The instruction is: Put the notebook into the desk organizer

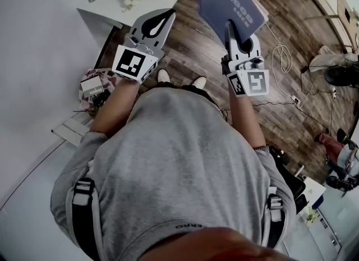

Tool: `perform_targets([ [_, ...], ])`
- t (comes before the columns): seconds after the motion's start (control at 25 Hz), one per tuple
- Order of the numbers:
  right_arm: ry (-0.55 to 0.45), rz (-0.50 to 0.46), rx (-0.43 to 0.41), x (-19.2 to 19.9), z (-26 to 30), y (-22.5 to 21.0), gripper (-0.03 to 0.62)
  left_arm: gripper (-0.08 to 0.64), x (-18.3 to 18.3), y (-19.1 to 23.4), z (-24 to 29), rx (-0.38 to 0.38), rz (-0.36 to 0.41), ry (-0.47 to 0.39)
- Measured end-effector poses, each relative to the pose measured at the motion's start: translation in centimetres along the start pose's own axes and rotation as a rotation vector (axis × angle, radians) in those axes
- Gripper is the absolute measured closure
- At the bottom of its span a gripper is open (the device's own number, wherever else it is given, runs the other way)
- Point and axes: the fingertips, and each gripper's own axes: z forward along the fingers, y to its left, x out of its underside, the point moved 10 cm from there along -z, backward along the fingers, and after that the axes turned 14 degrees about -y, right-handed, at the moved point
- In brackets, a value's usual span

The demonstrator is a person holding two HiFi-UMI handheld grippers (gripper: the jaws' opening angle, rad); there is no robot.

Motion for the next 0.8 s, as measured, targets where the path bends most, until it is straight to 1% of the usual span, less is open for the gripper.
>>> perform_targets([
  [0.16, 0.025, 0.042, -0.017, 1.5, -1.2, -0.8, 0.554, 0.541, 0.2, -0.7, 0.5, 0.002, -0.01, 0.005],
  [0.4, 0.026, 0.035, -0.028, 1.2, -1.5, -1.3, 0.554, 0.541, 0.5, -1.3, 1.0, 0.016, -0.04, -0.023],
  [0.56, 0.03, 0.024, -0.04, 0.8, -2.1, -2.1, 0.554, 0.541, 0.7, -2.2, 1.8, 0.027, -0.02, -0.01],
  [0.8, 0.028, 0.031, -0.055, 0.6, -2.8, -4.3, 0.554, 0.541, 1.3, -3.9, 3.8, 0.025, -0.015, -0.007],
])
